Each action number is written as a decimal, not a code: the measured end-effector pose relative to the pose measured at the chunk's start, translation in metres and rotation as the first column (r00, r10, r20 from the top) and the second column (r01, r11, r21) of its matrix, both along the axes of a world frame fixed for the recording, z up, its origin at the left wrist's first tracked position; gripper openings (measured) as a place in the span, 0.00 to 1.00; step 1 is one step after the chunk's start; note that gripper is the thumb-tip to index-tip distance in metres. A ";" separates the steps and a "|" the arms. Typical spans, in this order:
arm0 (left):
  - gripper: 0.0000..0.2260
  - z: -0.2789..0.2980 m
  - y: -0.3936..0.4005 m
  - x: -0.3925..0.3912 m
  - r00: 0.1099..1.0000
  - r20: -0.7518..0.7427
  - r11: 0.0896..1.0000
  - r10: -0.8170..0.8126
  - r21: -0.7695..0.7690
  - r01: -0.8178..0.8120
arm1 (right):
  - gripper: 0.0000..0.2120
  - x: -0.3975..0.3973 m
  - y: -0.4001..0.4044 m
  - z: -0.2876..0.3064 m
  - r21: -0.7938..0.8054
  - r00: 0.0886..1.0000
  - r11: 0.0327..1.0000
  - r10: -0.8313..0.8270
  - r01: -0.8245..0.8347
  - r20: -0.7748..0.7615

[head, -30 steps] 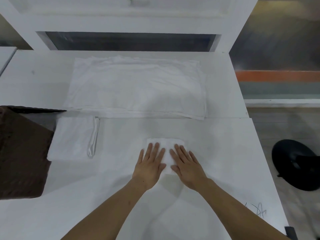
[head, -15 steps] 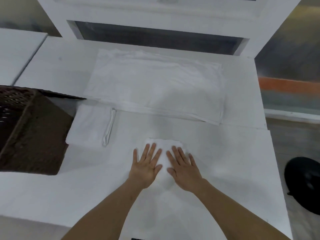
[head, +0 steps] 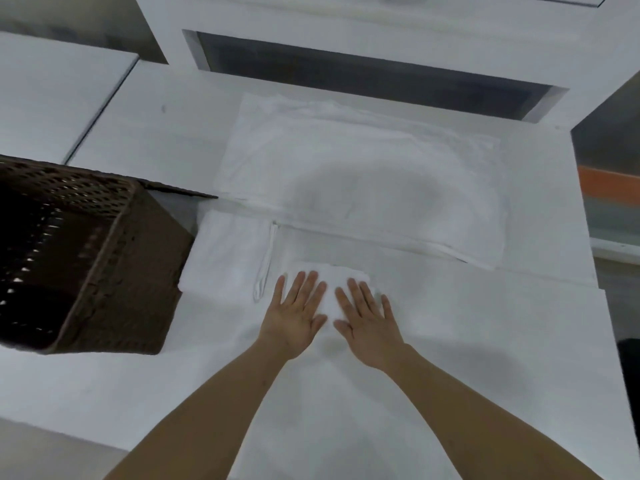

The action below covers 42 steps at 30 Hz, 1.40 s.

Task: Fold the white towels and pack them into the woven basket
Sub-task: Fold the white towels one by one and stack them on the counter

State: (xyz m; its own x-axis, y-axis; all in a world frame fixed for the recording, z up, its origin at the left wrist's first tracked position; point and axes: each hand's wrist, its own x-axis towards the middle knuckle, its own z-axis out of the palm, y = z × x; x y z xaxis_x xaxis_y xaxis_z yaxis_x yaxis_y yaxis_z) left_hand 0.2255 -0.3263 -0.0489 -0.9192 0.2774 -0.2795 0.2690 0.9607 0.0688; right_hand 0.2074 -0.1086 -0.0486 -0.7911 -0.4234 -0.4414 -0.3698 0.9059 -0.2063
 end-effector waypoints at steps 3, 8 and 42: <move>0.30 0.004 -0.020 -0.015 0.999 -0.003 0.998 0.051 -0.048 -0.051 | 0.31 -0.020 -0.026 0.000 0.015 0.999 1.000 0.014 -0.014 -0.039; 0.28 0.019 -0.038 -0.032 0.998 0.049 0.997 0.037 -0.075 -0.033 | 0.31 -0.036 -0.046 0.004 0.034 0.999 0.999 0.022 -0.021 -0.030; 0.14 0.003 0.329 -0.197 0.972 -0.227 0.938 -0.061 0.320 0.134 | 0.21 -0.126 0.314 0.015 -0.100 0.794 0.830 -0.555 0.549 -0.248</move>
